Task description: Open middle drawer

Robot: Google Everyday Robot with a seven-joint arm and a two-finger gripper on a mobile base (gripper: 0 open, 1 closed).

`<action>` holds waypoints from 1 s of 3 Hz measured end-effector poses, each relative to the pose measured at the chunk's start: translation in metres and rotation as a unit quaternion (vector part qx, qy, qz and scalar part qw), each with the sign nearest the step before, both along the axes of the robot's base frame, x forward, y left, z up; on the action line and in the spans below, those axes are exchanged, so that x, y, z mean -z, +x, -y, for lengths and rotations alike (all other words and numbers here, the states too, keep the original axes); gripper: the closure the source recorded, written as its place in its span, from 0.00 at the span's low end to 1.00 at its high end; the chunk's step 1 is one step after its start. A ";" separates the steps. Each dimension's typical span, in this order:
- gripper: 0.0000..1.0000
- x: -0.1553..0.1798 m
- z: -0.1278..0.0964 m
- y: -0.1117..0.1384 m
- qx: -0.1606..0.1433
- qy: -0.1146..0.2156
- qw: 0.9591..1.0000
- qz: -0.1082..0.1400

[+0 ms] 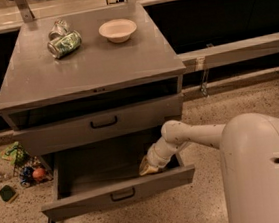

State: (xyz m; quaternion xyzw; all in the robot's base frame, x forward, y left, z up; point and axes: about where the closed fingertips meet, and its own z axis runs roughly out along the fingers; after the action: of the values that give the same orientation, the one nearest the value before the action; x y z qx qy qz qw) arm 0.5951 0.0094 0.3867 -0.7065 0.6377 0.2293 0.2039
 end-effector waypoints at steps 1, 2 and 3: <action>1.00 0.000 0.000 0.000 0.000 0.000 1.000 0.000; 1.00 0.002 -0.002 -0.042 -0.020 0.003 0.999 -0.043; 1.00 0.002 -0.003 -0.049 -0.023 0.004 0.998 -0.051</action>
Offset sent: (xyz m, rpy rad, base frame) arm -0.1094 0.0020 -0.0001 0.0138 0.2261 0.1020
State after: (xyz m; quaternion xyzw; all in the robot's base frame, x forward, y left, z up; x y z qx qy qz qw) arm 0.5461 0.0121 0.3844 -0.7077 0.6300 0.2721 0.1681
